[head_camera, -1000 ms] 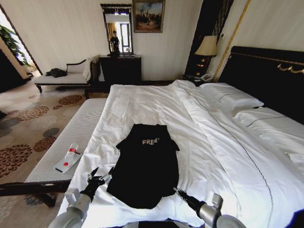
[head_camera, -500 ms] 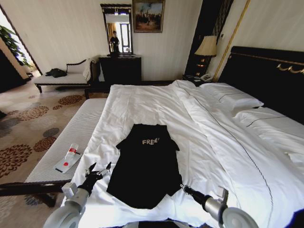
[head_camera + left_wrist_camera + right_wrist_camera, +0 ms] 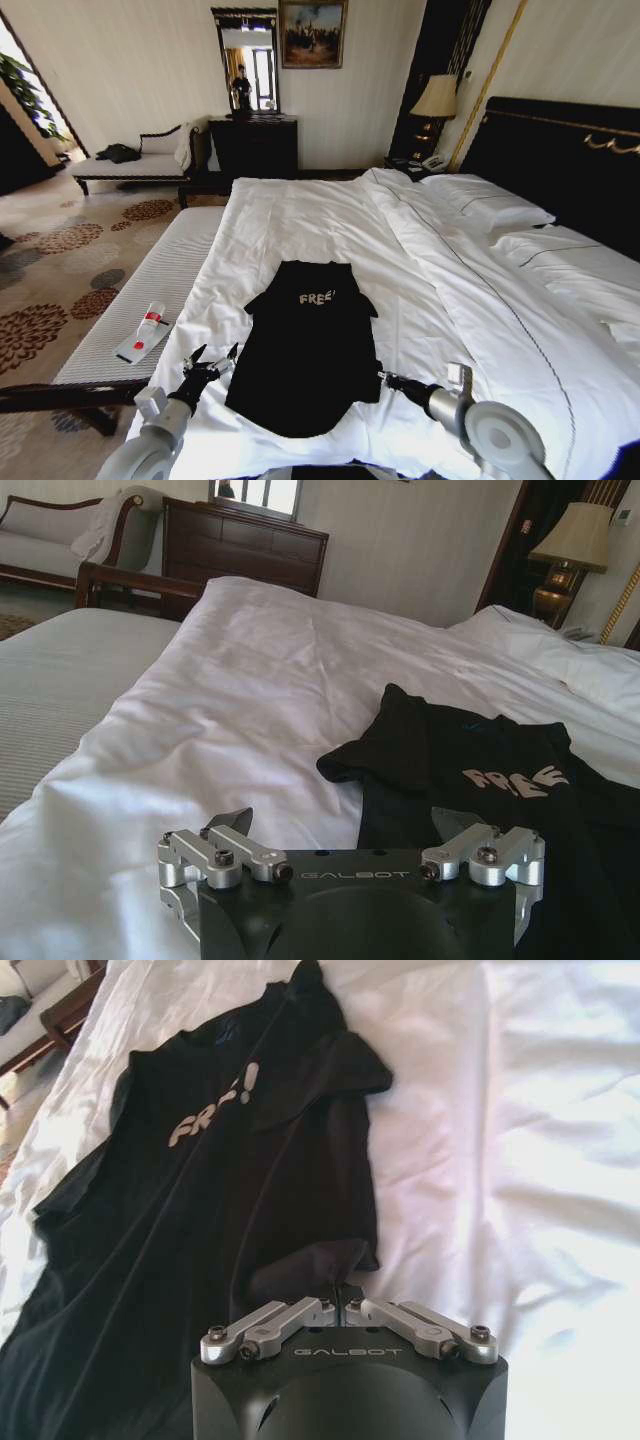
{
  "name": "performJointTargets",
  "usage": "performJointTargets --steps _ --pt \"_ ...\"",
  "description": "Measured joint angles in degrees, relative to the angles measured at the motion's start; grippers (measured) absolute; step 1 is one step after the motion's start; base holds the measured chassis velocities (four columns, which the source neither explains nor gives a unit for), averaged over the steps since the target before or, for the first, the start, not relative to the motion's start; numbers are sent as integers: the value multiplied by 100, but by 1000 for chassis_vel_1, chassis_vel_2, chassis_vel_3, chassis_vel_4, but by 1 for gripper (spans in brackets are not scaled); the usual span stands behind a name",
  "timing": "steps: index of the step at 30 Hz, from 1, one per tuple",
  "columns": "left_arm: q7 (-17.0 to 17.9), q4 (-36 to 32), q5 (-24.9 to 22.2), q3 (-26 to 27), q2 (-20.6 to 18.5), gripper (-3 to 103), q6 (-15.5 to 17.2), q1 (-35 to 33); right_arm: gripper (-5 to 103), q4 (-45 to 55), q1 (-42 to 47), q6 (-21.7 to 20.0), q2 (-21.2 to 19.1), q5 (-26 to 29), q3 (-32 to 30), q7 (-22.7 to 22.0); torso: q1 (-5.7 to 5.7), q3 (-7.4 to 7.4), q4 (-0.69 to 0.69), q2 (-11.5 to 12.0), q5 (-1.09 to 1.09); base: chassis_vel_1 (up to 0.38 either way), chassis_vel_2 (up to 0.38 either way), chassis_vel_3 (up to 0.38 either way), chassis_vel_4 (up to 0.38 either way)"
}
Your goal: Fold the clothes on the bed.
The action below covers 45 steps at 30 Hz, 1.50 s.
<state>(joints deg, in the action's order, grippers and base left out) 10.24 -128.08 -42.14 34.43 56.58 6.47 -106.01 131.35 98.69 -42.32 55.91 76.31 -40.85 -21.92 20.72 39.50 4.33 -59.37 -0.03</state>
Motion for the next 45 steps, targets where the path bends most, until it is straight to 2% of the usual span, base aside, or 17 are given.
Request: performJointTargets --steps 10,18,25,30,31,34,45 --pt "49 -56 225 -225 40 100 12 -36 0 -308 76 1 76 -300 34 -62 0 0 1 0 0 0 0 0 0" --pt "-161 71 634 -376 197 100 -126 -542 0 -592 -44 8 141 -330 29 -3 -1 0 -1 0 0 0 0 0 0" --pt "-301 79 813 -529 212 100 -216 -829 0 -704 -156 10 154 -271 -16 -77 0 0 -1 0 0 0 0 0 0" --pt "-379 178 1028 -759 -70 100 -464 -1146 0 -740 -91 12 287 -304 -90 -114 -1 -1 1 0 -1 0 0 0 0" --pt "-379 232 1073 -850 -231 100 -635 -1253 0 -752 -84 13 314 -311 -99 -127 -1 -1 1 0 0 0 0 0 0" --pt "-423 385 1272 -975 -280 100 -804 -1318 0 -788 -86 15 328 -315 -100 -141 0 -1 -1 0 -1 0 0 0 0" --pt "-441 602 1668 -1381 -339 100 -952 -1038 0 -794 -48 18 329 -305 -174 -161 0 0 0 0 -1 0 0 0 0"
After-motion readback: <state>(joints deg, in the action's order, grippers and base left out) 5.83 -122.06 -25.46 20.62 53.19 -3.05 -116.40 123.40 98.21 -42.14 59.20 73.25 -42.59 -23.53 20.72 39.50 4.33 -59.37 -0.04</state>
